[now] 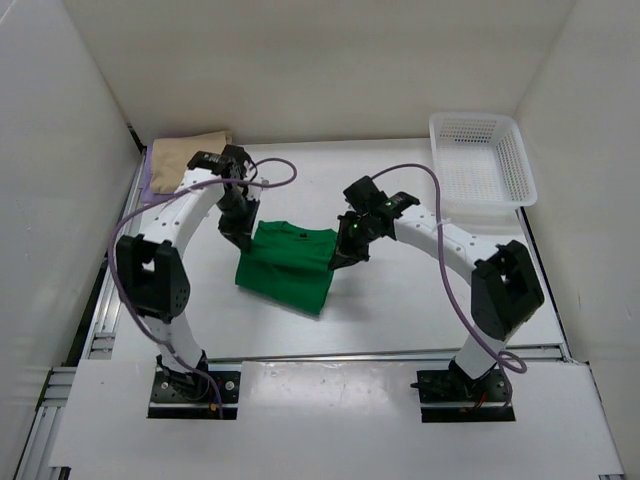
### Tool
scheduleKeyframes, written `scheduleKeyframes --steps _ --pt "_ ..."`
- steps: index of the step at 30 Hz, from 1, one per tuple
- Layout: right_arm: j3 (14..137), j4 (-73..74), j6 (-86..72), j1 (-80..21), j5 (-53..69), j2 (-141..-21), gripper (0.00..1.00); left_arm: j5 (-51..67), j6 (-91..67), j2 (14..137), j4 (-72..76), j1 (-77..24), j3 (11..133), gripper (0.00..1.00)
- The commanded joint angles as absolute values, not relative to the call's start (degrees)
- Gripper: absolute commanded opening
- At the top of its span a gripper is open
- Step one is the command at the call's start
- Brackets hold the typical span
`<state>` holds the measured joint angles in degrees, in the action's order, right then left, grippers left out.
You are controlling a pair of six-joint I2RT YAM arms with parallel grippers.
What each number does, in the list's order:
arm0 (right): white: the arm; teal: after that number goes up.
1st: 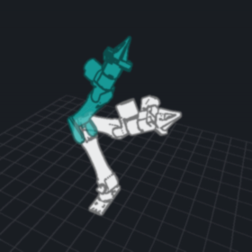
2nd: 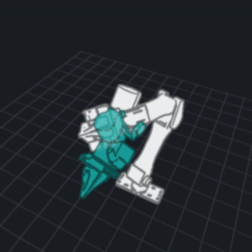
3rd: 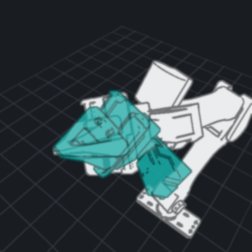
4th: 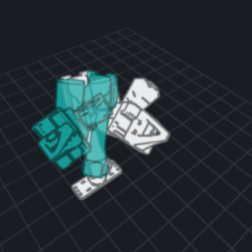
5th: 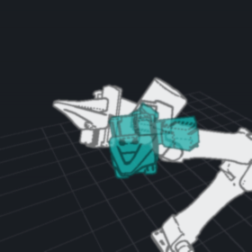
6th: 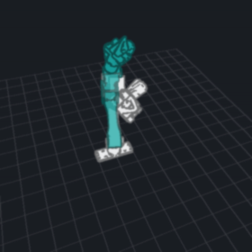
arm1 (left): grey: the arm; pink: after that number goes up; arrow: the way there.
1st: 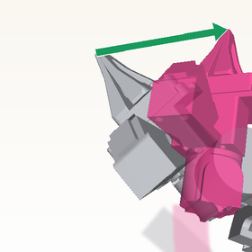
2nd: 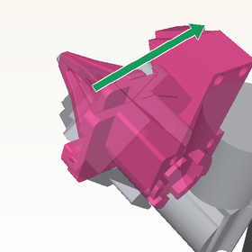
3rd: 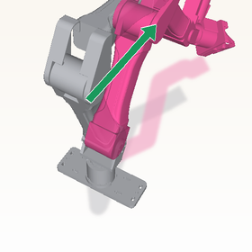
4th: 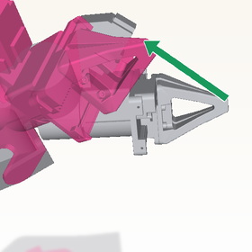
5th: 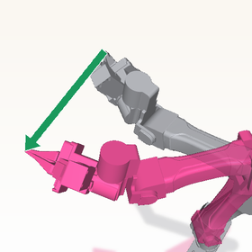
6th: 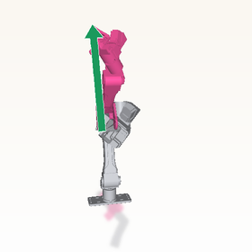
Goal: Fold and stack the t-shirts
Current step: Fold the long partially folded tshirt into a neat square
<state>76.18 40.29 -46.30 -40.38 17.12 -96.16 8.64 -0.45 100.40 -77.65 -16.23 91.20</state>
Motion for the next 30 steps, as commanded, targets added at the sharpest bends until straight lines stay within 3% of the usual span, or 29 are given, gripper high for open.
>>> scheduleKeyframes --steps 1,16,19,20,21,25,28,30 --pt "80.24 42.89 -43.59 -37.37 20.38 -99.39 0.00 11.77 0.00 103.86 -78.49 -14.07 99.03 0.10" --pt "87.98 41.75 -45.26 -29.19 19.78 -111.35 0.00 18.02 0.00 116.10 -66.46 -12.39 106.44 0.11" --pt "89.12 40.52 -46.49 -28.48 19.78 -113.99 0.00 17.23 0.00 118.38 -64.52 -12.39 108.28 0.19" --pt "89.90 40.52 -46.49 -27.95 19.17 -114.78 0.02 17.23 0.00 119.08 -64.51 -12.39 108.28 0.26" --pt "89.91 39.56 -46.49 -27.43 19.16 -116.26 0.19 17.23 0.00 120.40 -63.99 -11.87 109.76 0.40" --pt "94.65 38.23 -46.49 -25.23 14.69 -119.27 0.31 14.77 0.00 123.30 -61.00 -9.50 115.03 0.63" --pt "97.99 37.01 -45.27 -24.52 11.43 -118.66 0.39 14.24 0.00 123.23 -59.68 -6.07 121.44 0.67" --pt "98.00 36.47 -43.25 -25.92 9.68 -115.76 0.39 13.01 0.00 118.16 -57.58 -5.54 119.90 0.70"
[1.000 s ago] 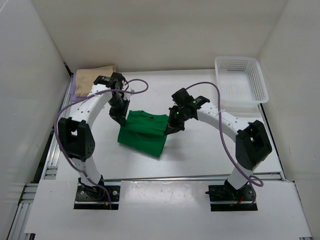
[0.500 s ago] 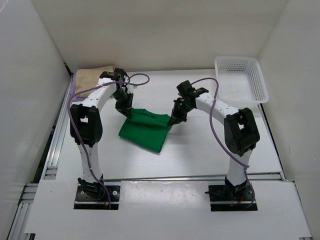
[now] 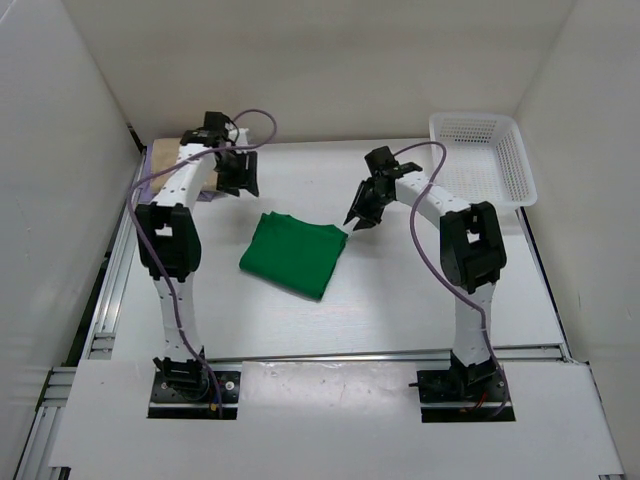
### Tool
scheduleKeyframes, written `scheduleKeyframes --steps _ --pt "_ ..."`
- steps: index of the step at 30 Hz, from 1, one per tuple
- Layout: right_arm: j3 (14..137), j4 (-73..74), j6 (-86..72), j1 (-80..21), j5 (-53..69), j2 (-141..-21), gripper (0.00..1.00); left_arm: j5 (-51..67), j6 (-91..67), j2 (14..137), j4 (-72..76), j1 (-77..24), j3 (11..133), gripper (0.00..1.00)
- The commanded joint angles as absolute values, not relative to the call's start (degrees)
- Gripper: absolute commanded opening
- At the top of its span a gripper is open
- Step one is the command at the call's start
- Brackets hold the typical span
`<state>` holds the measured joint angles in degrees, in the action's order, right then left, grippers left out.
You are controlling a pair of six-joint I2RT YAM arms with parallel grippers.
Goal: Fold and stack the t-shirts
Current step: Fold the long partially folded tshirt into a neat square
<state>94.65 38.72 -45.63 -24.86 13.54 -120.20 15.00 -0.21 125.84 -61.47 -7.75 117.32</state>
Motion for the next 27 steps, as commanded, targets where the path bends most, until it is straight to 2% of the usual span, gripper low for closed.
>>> scheduleKeyframes --steps 1,3,4,6,7,10,15,19,22,27 --pt "97.30 35.87 -42.55 -26.80 7.67 -114.71 0.39 13.01 0.00 115.69 -53.65 -5.54 113.71 0.68" --pt "96.07 35.86 -41.49 -29.96 6.68 -112.42 0.37 13.80 0.00 111.81 -51.25 -8.16 107.43 0.63" --pt "94.41 35.86 -41.48 -30.84 6.68 -112.41 0.28 13.80 0.00 110.14 -51.24 -11.31 103.40 0.62" --pt "92.47 35.86 -43.49 -32.17 8.42 -111.71 0.19 13.97 0.00 110.13 -53.25 -14.22 101.08 0.57" --pt "91.59 35.86 -44.38 -32.86 9.57 -112.32 0.11 15.37 0.00 111.43 -54.57 -16.24 100.47 0.55" --pt "89.38 34.11 -47.02 -33.40 12.39 -115.21 0.01 20.47 0.00 115.04 -57.39 -18.11 100.46 0.55" --pt "92.63 33.05 -49.21 -32.09 13.54 -121.63 0.00 19.35 0.00 121.80 -55.99 -18.11 104.05 0.55" --pt "98.69 33.05 -47.21 -29.80 12.74 -126.81 0.00 8.38 0.00 126.73 -55.20 -14.77 108.45 0.57" --pt "103.44 34.18 -45.71 -29.09 13.27 -130.59 0.00 12.54 0.00 127.35 -54.67 -11.70 109.69 0.60" --pt "108.53 34.98 -45.18 -26.29 14.32 -134.55 0.00 11.25 0.00 126.21 -53.44 -11.69 108.81 0.64"
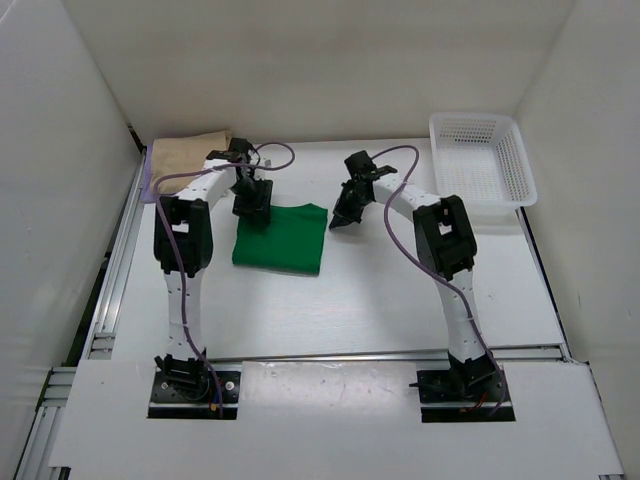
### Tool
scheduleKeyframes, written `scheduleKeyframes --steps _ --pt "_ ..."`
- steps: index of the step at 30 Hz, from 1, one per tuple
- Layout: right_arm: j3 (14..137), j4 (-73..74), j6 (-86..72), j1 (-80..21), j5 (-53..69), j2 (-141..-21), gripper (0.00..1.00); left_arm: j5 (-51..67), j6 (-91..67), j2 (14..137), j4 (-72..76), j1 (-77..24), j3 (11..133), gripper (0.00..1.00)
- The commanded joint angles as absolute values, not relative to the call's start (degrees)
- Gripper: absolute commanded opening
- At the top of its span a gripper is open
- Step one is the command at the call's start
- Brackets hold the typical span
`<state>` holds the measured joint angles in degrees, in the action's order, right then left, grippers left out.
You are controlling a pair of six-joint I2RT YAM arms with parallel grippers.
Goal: Fold and stack the t-shirts
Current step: Fold the long partially folded tshirt into a neat square, then put the neatly folded tshirt into the corner of the board with the left arm
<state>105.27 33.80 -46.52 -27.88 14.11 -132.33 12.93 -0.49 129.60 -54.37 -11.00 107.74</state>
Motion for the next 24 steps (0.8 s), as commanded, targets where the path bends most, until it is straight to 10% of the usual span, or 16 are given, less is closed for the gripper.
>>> scheduleKeyframes --steps 1,6,9,14,24 --pt "109.59 34.98 -45.18 -26.28 15.11 -135.34 0.00 11.25 0.00 126.21 -53.44 -11.69 108.81 0.65" --pt "112.15 34.98 -42.46 -25.75 16.26 -131.07 0.10 11.87 0.00 120.26 -53.44 -10.46 108.81 0.74" --pt "106.98 34.98 -41.75 -26.27 15.03 -125.54 0.19 10.82 0.00 114.11 -52.82 -8.80 107.94 1.00" --pt "98.01 34.46 -40.69 -28.29 17.04 -120.24 0.48 7.56 0.00 108.54 -52.29 -5.28 97.93 1.00" --pt "95.62 30.68 -45.44 -32.87 23.47 -125.59 0.52 18.96 0.00 113.46 -50.72 -1.67 84.12 1.00"
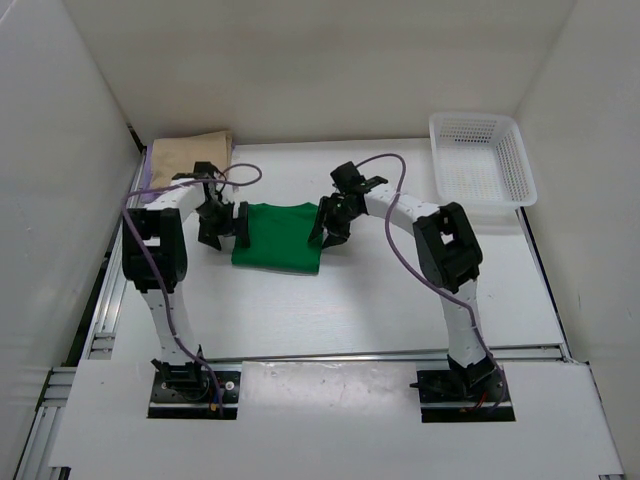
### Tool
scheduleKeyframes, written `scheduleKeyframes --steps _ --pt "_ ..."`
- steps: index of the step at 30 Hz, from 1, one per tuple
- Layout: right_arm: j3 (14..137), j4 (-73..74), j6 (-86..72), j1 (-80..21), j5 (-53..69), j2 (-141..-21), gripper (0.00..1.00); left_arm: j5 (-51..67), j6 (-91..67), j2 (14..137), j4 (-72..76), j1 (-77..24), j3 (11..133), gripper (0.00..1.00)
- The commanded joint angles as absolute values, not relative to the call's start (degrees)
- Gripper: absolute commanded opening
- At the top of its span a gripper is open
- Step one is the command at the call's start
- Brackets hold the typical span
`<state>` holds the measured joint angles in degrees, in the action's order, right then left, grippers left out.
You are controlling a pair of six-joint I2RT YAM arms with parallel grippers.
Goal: Fold and stack the t-shirts
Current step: Put the neatly folded tshirt into the corner of the board with the left arm
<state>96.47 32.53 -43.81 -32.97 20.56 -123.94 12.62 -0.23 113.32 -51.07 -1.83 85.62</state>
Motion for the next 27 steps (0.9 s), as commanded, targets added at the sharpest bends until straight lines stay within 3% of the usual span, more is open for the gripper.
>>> scheduleKeyframes --steps 1,6,12,15,16,17,22,27 --pt "96.15 30.67 -45.96 -33.48 23.47 -126.29 0.52 20.12 0.00 114.60 -50.71 -1.15 84.11 1.00" --pt "95.63 29.45 -47.19 -33.49 23.47 -127.35 0.51 22.85 0.00 119.08 -50.19 -1.14 84.11 0.99" --pt "93.78 27.69 -47.72 -33.49 23.99 -127.35 0.47 30.93 0.00 126.11 -51.58 -1.14 84.90 0.69" --pt "93.25 27.69 -48.25 -33.49 23.99 -127.35 0.45 33.66 0.00 129.98 -53.34 -0.62 87.45 0.35" --pt "92.73 27.69 -48.25 -33.49 23.99 -127.35 0.45 34.18 0.00 129.99 -53.35 -0.01 87.97 0.17" --pt "92.72 27.69 -48.25 -33.49 23.99 -126.83 0.45 34.19 0.00 129.99 -53.35 0.96 87.98 0.10" --pt "91.50 27.69 -48.25 -32.96 23.99 -124.99 0.45 37.61 0.00 127.63 -55.98 3.96 92.45 0.10" --pt "88.95 29.36 -47.02 -30.33 21.19 -119.80 0.48 28.14 0.00 125.16 -57.30 2.47 101.75 0.10"
